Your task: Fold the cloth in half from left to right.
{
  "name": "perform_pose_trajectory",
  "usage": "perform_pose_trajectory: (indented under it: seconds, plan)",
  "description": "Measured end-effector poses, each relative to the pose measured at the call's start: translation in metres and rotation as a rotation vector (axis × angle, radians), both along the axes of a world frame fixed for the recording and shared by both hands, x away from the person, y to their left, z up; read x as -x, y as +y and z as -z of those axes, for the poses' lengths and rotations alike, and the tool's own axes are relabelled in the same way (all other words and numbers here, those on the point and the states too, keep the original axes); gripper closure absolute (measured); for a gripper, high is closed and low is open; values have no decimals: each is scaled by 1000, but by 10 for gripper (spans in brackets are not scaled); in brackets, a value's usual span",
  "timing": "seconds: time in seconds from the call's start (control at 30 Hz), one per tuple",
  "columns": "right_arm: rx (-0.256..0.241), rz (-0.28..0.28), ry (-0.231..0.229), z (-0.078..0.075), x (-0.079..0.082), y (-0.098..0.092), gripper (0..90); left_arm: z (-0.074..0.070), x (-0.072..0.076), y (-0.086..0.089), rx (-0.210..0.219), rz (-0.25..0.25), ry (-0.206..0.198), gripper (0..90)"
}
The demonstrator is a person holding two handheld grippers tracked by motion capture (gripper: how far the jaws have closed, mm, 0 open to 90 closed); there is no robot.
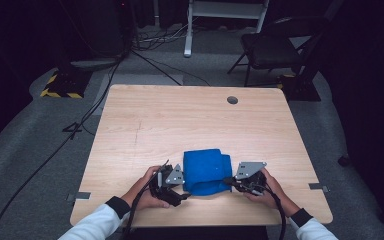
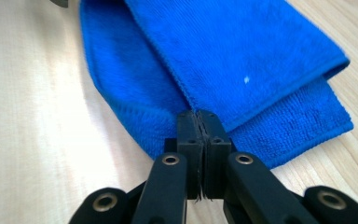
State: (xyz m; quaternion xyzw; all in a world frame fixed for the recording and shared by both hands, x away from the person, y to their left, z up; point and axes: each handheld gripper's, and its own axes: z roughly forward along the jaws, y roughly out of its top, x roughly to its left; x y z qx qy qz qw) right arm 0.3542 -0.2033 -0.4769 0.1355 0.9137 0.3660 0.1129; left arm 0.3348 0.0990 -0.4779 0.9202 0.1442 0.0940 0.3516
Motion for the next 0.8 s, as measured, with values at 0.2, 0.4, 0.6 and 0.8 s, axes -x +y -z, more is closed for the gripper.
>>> perform_pose_trajectory:
  seconds: [0.2,0.4,0.6,0.8]
  plan:
    - [13,-16,-25,-3,12,-4,895,0,7,-4,-33,53,-43,709]
    - [32,-8,5,7,18,-9,896,5,4,-1,-45,67,-11,875]
    - [10,15,23,10,14,-10,871,9,2,-1,-44,70,20,835]
    - [-51,51,13,0,12,-17,771,-2,-1,7,-21,27,6,631]
